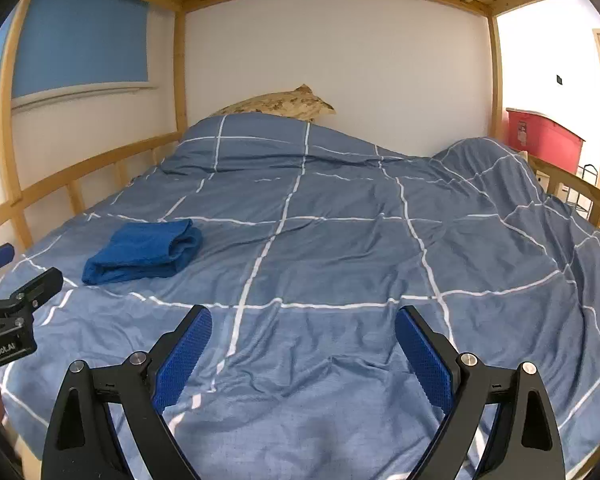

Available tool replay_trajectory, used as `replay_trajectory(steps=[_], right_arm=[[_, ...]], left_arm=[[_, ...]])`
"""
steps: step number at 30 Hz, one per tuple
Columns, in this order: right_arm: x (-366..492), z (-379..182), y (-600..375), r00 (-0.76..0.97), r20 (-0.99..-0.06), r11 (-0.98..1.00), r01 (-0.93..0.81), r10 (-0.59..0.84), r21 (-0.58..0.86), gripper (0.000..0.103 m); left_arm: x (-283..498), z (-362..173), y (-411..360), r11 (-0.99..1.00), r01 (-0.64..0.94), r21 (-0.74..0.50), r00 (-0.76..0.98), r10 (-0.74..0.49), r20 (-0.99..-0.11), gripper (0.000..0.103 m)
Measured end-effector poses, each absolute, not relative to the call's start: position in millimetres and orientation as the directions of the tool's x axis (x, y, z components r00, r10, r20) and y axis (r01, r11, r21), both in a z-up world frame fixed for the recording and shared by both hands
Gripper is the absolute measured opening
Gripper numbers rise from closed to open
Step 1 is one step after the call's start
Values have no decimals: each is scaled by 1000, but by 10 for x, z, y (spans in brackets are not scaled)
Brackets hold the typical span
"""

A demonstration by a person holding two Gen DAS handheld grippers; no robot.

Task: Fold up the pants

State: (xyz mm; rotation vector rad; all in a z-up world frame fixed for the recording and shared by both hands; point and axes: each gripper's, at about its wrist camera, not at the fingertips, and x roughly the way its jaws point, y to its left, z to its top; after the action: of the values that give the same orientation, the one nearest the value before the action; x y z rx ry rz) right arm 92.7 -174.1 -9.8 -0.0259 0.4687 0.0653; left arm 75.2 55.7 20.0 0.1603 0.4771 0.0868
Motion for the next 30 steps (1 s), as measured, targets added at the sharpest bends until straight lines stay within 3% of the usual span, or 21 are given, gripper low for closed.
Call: replay_trajectory(steps=[30], right_arm=[[833,10,-1847,899,-433,997,-76,69,1,94]], left_arm=[[676,320,392,990,-40,133,892,96,-443,103]])
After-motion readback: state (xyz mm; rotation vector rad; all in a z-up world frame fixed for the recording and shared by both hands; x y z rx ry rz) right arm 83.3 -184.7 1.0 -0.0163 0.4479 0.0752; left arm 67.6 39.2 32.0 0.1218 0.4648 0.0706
